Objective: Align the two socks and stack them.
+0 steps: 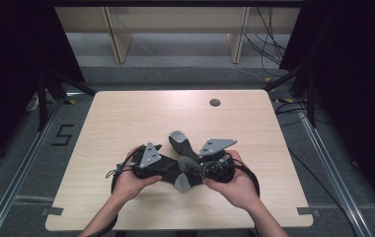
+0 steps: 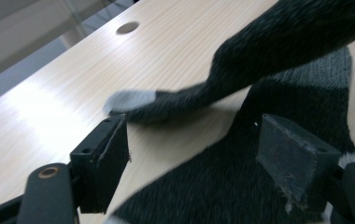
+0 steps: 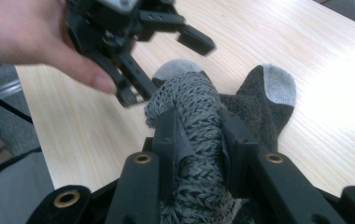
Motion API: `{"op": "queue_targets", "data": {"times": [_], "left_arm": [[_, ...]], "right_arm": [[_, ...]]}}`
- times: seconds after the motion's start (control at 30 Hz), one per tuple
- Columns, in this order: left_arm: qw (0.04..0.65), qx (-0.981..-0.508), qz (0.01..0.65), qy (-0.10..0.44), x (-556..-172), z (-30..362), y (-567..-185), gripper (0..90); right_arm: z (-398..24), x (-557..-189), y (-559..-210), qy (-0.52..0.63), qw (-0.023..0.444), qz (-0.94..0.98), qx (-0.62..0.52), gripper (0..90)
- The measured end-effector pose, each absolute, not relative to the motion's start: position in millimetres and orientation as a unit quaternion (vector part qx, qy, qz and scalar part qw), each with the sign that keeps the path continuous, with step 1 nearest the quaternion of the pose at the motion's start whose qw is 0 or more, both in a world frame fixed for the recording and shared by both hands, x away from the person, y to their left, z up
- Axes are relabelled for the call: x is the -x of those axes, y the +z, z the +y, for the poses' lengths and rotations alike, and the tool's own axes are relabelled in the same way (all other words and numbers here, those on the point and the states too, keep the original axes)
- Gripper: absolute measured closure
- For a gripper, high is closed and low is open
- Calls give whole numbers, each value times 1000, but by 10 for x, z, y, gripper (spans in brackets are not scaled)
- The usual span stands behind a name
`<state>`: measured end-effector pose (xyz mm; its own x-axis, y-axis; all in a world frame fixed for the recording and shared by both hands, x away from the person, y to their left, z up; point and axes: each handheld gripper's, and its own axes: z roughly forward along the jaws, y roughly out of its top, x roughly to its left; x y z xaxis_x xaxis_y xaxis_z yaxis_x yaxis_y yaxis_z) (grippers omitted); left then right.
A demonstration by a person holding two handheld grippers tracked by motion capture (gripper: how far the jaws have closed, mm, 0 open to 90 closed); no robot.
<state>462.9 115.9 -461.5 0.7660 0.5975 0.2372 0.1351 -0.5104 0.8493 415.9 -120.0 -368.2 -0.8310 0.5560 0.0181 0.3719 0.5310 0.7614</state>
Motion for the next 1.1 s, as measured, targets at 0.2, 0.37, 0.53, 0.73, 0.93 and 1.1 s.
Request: {"op": "queue_targets", "data": {"times": [0.2, 0.37, 0.53, 0.73, 0.93, 1.1], "left_arm": [[445, -837, 186, 259, -4771, 1022, -4620, 246], [449, -841, 173, 248, -4858, 979, -4649, 265], [452, -841, 166, 246, -4882, 943, -4678, 276], [448, -849, 145, 239, -4901, 881, -4696, 313], [452, -850, 132, 233, -4945, 848, -4747, 455], [459, -850, 123, 226, -4968, 840, -4757, 602]], "right_arm": [[-1237, -4187, -3654, 406, 108, 865, -274, 714], [-1257, -4197, -3641, 408, 110, 862, -279, 714], [-1258, -4195, -3651, 409, 109, 861, -281, 713], [-1242, -4209, -3657, 409, 105, 866, -268, 713], [-1248, -4185, -3611, 414, 108, 858, -284, 713], [-1304, -4186, -3526, 425, 119, 852, -280, 714]]}}
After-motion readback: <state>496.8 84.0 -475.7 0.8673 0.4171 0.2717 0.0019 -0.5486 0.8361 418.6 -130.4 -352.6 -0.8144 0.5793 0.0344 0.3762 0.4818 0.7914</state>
